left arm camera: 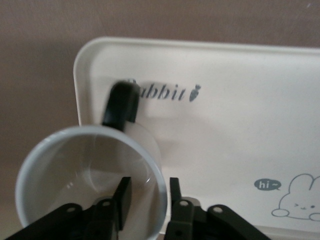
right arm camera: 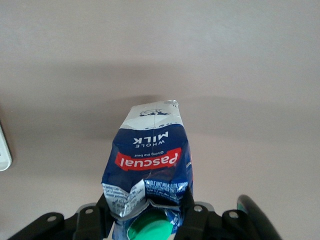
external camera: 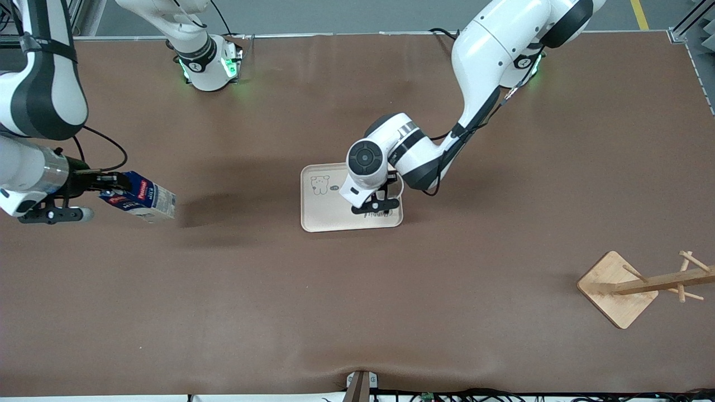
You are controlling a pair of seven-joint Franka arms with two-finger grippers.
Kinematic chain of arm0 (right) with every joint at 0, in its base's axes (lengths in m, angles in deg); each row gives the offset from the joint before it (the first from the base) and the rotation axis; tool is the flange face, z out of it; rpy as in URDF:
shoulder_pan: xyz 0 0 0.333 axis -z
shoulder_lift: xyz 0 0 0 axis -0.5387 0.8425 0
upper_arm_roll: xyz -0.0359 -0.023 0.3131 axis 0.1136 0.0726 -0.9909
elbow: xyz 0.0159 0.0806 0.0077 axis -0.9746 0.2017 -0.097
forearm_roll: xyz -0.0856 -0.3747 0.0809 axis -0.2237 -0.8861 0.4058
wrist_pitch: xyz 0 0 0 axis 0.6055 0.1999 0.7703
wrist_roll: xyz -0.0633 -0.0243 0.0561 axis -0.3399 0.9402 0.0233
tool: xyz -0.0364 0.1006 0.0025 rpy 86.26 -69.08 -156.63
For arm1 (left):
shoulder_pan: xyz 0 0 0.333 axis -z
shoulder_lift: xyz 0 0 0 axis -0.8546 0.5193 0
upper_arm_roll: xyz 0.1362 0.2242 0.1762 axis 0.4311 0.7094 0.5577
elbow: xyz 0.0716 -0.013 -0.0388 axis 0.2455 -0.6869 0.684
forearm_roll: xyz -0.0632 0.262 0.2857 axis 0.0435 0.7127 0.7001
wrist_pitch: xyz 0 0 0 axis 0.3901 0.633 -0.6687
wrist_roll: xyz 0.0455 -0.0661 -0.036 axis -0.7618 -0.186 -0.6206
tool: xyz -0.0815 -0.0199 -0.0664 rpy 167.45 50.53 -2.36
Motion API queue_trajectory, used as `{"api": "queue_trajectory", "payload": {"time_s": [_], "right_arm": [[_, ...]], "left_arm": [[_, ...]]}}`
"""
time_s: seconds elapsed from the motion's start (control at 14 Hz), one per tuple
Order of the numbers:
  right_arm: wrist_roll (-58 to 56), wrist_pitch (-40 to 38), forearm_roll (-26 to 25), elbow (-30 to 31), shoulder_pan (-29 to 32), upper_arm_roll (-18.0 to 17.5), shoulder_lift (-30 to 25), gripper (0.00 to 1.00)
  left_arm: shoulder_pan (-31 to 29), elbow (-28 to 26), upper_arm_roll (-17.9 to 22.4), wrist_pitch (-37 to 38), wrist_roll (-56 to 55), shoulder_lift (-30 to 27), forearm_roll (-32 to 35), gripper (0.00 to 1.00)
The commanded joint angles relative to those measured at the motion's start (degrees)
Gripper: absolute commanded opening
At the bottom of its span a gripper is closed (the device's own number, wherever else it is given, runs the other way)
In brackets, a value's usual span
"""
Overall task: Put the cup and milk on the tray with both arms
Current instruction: 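Carry the mug over the tray and lower it with the left gripper, then open the left gripper and withdraw while the right gripper carries the milk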
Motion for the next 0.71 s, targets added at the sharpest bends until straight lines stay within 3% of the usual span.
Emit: {"api": "queue_trajectory", "payload": {"time_s": [0.0,0.21,0.5,0.64], "right_arm": [[3.02,-1.8,0.5,-2.88,-5.28,0.19,0.99,0.0],[11.89,-1.8,1.55,-4.38,-10.46,0.19,2.66,0.0],[22.0,-1.71,12.61,-7.8,-16.97,0.19,6.96,0.0],[26.92,-1.01,14.47,-9.56,-21.19,0.19,9.77,0.0]], "left_arm": [[0.12,3.73,1.27,1.56,1.17,-1.52,1.21,1.0],[-1.19,3.9,4.78,3.4,2.66,-5.56,1.04,1.0],[-8.21,3.82,4.62,7.26,9.68,-12.59,0.51,1.0],[-11.37,3.82,4.97,11.74,11.62,-16.28,0.77,1.0]]}}
